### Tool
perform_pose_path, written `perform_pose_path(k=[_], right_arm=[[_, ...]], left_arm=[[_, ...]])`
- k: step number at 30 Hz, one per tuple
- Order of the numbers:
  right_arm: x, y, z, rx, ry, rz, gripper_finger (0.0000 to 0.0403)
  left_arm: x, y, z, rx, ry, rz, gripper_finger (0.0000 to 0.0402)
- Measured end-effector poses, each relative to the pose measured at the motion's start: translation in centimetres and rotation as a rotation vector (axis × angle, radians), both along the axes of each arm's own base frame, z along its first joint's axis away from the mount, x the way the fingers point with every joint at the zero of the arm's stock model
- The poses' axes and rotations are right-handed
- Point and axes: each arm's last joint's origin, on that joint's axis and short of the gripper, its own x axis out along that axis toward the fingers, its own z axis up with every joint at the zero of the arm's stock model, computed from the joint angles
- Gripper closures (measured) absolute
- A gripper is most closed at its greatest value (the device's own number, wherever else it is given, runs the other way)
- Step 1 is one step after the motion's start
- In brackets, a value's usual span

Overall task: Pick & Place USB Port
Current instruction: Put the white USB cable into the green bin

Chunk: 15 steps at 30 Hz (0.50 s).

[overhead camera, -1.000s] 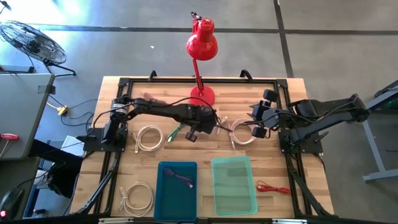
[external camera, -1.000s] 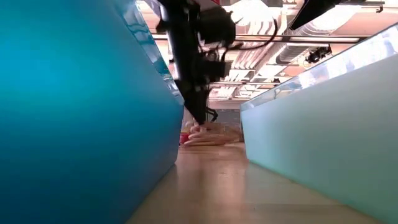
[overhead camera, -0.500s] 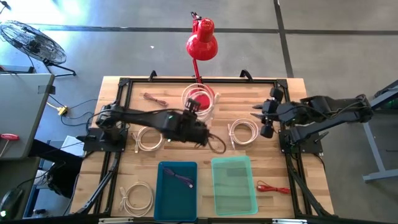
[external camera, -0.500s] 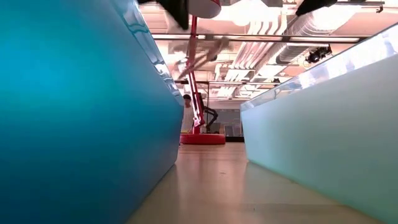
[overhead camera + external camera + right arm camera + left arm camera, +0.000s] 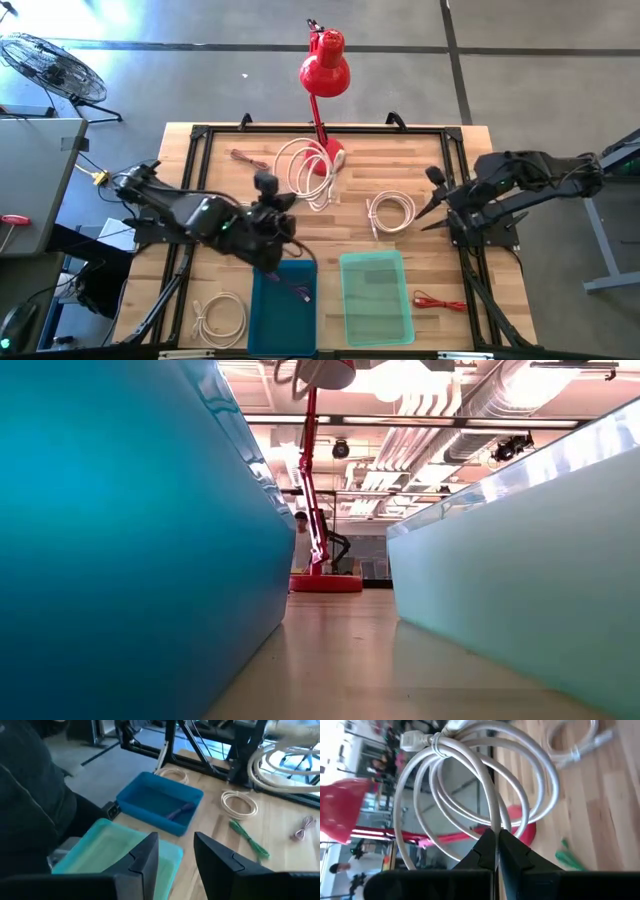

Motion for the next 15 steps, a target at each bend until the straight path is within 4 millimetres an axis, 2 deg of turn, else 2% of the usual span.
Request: perform_pose_path(k=[5, 10, 12, 15], right_arm=[[2.1, 0.5, -1.3, -0.103, -0.029, -0.006, 0.0286], [4.9, 1.9, -1.1, -0.208, -0.306, -0.012, 0.0299], [5.2, 2.4, -0.8, -0.279, -0.394, -0.057, 0.0311], [5.6, 3.2, -1.3, -0.413, -0.434, -0.132, 0.0329]], left_arm=[[-1.1, -0.8, 0.0, -0.013, -0.099, -0.045, 0.0401], [-1.0, -1.2, -1.0, -0.042, -0.172, -0.133, 0.0401], [-0.9, -1.3, -1.3, -0.052, -0.195, -0.172, 0.0401], [-0.9, -1.3, -1.7, -0.056, -0.223, -0.203, 0.0401]])
